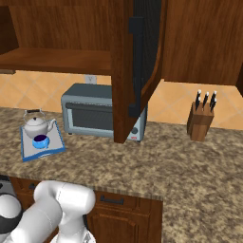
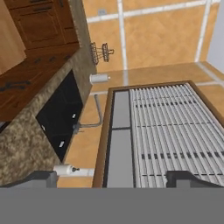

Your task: Pick the kettle from the counter and place it on the tray. Then pick the mug from the cabinet and place it on the tray. Then close the cabinet doors.

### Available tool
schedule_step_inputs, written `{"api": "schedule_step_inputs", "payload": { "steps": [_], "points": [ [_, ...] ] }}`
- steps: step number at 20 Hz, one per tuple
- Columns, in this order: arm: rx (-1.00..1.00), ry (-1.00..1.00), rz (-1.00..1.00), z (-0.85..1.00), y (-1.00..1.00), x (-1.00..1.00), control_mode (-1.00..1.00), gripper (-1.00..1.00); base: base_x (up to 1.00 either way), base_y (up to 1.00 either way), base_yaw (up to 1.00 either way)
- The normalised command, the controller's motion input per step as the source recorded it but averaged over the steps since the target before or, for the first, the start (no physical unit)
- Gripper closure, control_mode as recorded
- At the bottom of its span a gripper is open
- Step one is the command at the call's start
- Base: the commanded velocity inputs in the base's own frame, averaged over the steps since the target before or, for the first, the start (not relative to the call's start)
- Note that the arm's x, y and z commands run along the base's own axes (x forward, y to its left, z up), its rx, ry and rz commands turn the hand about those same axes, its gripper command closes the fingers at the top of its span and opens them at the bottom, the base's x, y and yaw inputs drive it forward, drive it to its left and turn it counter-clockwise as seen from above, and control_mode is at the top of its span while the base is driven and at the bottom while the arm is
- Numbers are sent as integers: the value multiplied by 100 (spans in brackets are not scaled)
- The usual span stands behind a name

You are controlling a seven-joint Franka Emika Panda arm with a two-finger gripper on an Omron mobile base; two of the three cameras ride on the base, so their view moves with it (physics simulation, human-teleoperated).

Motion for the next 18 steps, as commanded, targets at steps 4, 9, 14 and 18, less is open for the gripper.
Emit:
{"api": "schedule_step_inputs", "payload": {
  "steps": [4, 9, 14, 18],
  "points": [
    [0, 0, 0, -18, 31, 47, -100, -100, 0, 0, 0],
    [0, -1, 0, -18, 28, 36, -100, -100, 0, 0, 0],
    [0, 0, 0, -14, 7, 53, -100, -100, 0, 0, 0],
    [0, 0, 0, -10, 0, 48, -100, -100, 0, 0, 0]
  ]
}}
